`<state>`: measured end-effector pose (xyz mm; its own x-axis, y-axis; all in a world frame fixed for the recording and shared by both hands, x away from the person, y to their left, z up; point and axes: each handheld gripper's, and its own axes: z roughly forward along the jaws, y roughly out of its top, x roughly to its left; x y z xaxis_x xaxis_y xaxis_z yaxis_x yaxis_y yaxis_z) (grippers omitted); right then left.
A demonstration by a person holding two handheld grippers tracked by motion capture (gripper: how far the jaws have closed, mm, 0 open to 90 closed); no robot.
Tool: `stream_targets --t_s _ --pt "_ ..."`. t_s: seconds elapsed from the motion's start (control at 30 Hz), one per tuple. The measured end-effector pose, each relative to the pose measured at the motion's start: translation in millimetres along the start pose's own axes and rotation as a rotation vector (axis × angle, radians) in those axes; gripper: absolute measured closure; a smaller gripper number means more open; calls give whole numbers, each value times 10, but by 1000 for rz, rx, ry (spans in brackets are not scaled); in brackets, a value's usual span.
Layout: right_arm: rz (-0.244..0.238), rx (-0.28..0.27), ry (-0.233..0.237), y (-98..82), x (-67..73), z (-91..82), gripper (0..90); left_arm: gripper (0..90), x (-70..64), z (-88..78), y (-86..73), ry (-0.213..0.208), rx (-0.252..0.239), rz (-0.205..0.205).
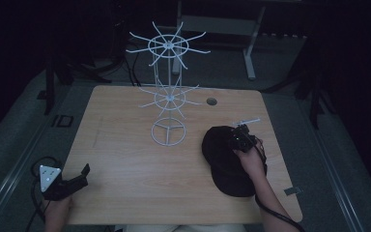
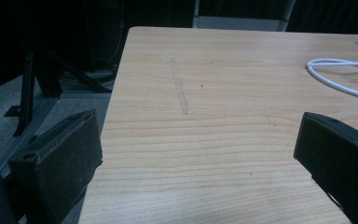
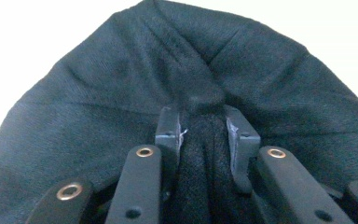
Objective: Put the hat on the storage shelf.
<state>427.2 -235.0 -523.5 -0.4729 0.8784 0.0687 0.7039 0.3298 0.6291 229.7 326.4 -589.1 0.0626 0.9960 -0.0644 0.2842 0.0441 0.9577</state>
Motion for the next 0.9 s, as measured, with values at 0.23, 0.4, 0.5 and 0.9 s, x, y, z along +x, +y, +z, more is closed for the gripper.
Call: stream_targets --t_s 0.23,0.4,0.5,0.9 --pt "-21 -118 6 -9 -11 -219 736 14 2 1 1 0 1 0" --pt "-27 -187 6 18 5 -402 738 15 2 1 1 0 2 0" --pt "-31 -235 2 33 23 -554 738 15 1 2 1 1 3 2" --pt "-49 -400 6 73 84 -1112 739 14 0 1 1 3 2 2"
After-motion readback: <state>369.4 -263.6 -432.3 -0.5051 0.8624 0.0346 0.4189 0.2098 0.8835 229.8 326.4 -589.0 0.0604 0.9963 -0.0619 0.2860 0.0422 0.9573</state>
